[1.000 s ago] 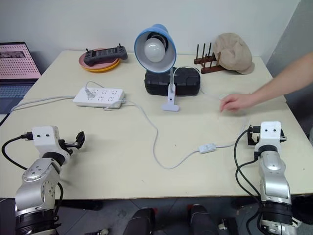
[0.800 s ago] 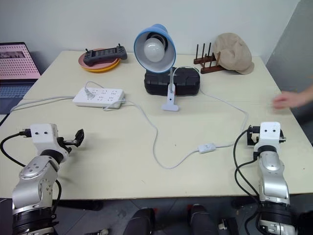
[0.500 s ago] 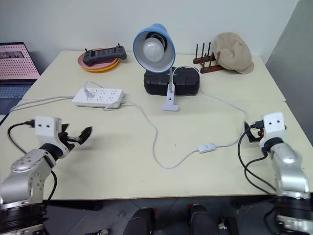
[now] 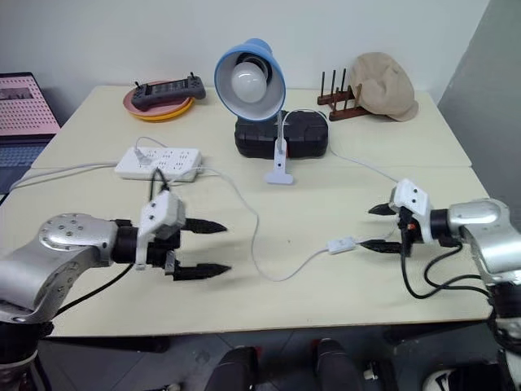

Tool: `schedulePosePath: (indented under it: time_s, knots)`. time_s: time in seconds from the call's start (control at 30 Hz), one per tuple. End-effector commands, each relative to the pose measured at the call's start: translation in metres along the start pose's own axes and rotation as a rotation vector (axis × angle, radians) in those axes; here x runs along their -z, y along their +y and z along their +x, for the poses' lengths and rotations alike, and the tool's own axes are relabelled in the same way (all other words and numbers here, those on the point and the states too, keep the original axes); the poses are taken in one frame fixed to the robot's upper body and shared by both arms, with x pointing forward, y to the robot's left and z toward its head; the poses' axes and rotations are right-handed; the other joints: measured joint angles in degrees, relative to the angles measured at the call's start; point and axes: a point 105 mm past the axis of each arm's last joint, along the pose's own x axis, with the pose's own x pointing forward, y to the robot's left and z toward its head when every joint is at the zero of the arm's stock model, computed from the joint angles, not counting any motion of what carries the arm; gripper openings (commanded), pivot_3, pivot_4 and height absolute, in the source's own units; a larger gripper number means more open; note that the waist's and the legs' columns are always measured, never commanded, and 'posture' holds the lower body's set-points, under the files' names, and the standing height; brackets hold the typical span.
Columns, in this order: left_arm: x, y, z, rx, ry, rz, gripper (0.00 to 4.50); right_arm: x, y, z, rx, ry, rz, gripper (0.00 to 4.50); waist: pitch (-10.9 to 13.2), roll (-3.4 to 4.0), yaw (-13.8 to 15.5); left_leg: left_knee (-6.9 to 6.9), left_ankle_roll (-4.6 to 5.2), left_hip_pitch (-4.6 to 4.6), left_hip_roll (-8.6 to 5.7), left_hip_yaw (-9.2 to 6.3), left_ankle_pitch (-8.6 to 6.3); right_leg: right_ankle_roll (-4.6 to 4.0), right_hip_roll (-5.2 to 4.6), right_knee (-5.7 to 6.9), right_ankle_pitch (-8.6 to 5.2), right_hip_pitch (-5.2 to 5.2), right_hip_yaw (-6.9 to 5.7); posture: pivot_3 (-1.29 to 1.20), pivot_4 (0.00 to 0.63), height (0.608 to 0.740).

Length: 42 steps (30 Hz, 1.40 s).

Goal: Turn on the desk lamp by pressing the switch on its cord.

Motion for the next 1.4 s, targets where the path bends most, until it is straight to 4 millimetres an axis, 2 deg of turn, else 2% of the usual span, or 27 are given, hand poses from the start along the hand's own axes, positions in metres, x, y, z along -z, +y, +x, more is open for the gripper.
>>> schedulePosePath:
  time_s: [0.03, 0.17, 0.4, 0.5, 0.53, 0.6, 0.87, 0.9, 0.97, 1.07, 1.2, 1.27, 1.4]
  knots:
    - [-0.013, -0.008, 0.014, 0.065, -0.019, 0.126, 4.42, 0.004, 0.0, 0.009, -0.07, 0.037, -0.055, 4.5, 0.0, 0.01, -0.02, -0.01, 0.0, -0.01, 0.0, -0.02, 0.0, 0.21, 0.01, 0.0, 0.12, 0.0, -0.02, 0.0, 0.15, 0.74]
    - [-0.017, -0.003, 0.022, 0.045, -0.05, 0.156, 4.42, 0.015, -0.004, 0.015, -0.086, 0.074, -0.064, 4.5, 0.0, 0.01, 0.07, 0.01, 0.0, -0.08, -0.02, -0.02, 0.0, 0.27, 0.0, -0.03, 0.1, -0.01, -0.02, 0.0, 0.15, 0.74]
    - [-0.022, -0.002, 0.021, 0.023, -0.076, 0.159, 4.42, 0.019, -0.006, 0.022, -0.134, 0.105, -0.09, 4.5, 0.01, 0.01, -0.06, 0.02, 0.0, -0.03, -0.01, -0.04, 0.0, 0.27, 0.01, 0.03, 0.1, -0.02, -0.01, 0.0, 0.15, 0.74]
    - [-0.018, -0.001, 0.019, 0.017, -0.067, 0.156, 4.5, 0.019, -0.003, 0.023, -0.165, 0.094, -0.078, 4.04, 0.01, 0.01, -0.12, 0.04, 0.0, -0.02, -0.01, -0.05, 0.0, 0.27, 0.01, 0.06, 0.1, -0.01, -0.01, 0.0, 0.15, 0.74]
    - [-0.017, -0.001, 0.018, 0.015, -0.063, 0.155, 4.5, 0.019, -0.003, 0.023, -0.166, 0.091, -0.077, 3.7, 0.01, 0.01, -0.12, 0.04, 0.0, -0.02, -0.01, -0.05, 0.0, 0.27, 0.01, 0.06, 0.1, -0.01, -0.01, 0.0, 0.15, 0.74]
    - [-0.015, 0.0, 0.018, 0.011, -0.06, 0.153, 4.5, 0.02, -0.005, 0.025, -0.152, 0.086, -0.075, 3.36, 0.01, 0.01, -0.13, 0.04, 0.0, -0.03, -0.01, -0.05, 0.0, 0.28, 0.01, 0.06, 0.11, -0.01, -0.01, 0.0, 0.15, 0.74]
    - [-0.01, -0.002, 0.018, 0.002, -0.057, 0.138, 4.5, 0.021, 0.0, 0.031, -0.167, 0.055, -0.05, 1.27, 0.01, 0.02, -0.14, 0.04, 0.0, -0.02, -0.02, -0.06, 0.0, 0.28, 0.01, 0.08, 0.11, 0.0, -0.01, 0.0, 0.15, 0.74]
    - [-0.009, -0.002, 0.017, -0.003, -0.056, 0.132, 4.5, 0.021, 0.0, 0.03, -0.167, 0.048, -0.041, 1.12, 0.01, 0.02, -0.14, 0.04, 0.0, -0.02, -0.02, -0.06, 0.0, 0.28, 0.01, 0.08, 0.11, 0.0, -0.01, 0.0, 0.15, 0.74]
    - [-0.006, 0.0, 0.017, -0.018, -0.058, 0.116, 4.5, 0.019, 0.0, 0.029, -0.155, 0.031, -0.025, 1.09, 0.01, 0.02, -0.15, 0.04, 0.0, -0.02, -0.02, -0.06, 0.0, 0.28, 0.01, 0.08, 0.11, 0.0, -0.02, 0.0, 0.15, 0.74]
    - [-0.005, 0.006, 0.011, -0.09, -0.094, 0.045, 4.5, 0.004, -0.006, 0.027, -0.09, -0.015, -0.053, 1.09, 0.01, 0.03, -0.14, 0.04, 0.0, -0.01, -0.01, -0.07, 0.0, 0.28, 0.01, 0.09, 0.11, 0.0, -0.02, 0.0, 0.15, 0.74]
    - [-0.037, 0.023, 0.002, -0.239, -0.381, -0.265, 4.5, -0.03, -0.021, 0.032, 0.108, -0.148, -0.08, 1.09, 0.01, 0.02, -0.12, 0.08, 0.0, -0.02, -0.01, -0.12, 0.0, 0.3, 0.01, 0.15, 0.12, 0.0, -0.05, 0.0, 0.15, 0.74]
    - [-0.047, 0.022, 0.005, -0.261, -0.532, -0.425, 4.5, -0.045, -0.029, 0.037, 0.237, -0.215, -0.076, 1.09, 0.0, 0.03, -0.13, 0.11, 0.0, -0.01, -0.01, -0.17, 0.0, 0.35, 0.02, 0.16, 0.14, 0.04, -0.08, 0.0, 0.15, 0.74]
    - [-0.052, 0.017, 0.019, -0.298, -0.646, -0.619, 4.5, -0.068, -0.027, 0.046, 0.359, -0.294, -0.072, 1.09, -0.01, 0.0, 0.01, 0.17, -0.01, -0.01, -0.02, -0.24, 0.01, 0.39, 0.0, 0.26, 0.18, 0.09, -0.07, 0.0, 0.15, 0.74]
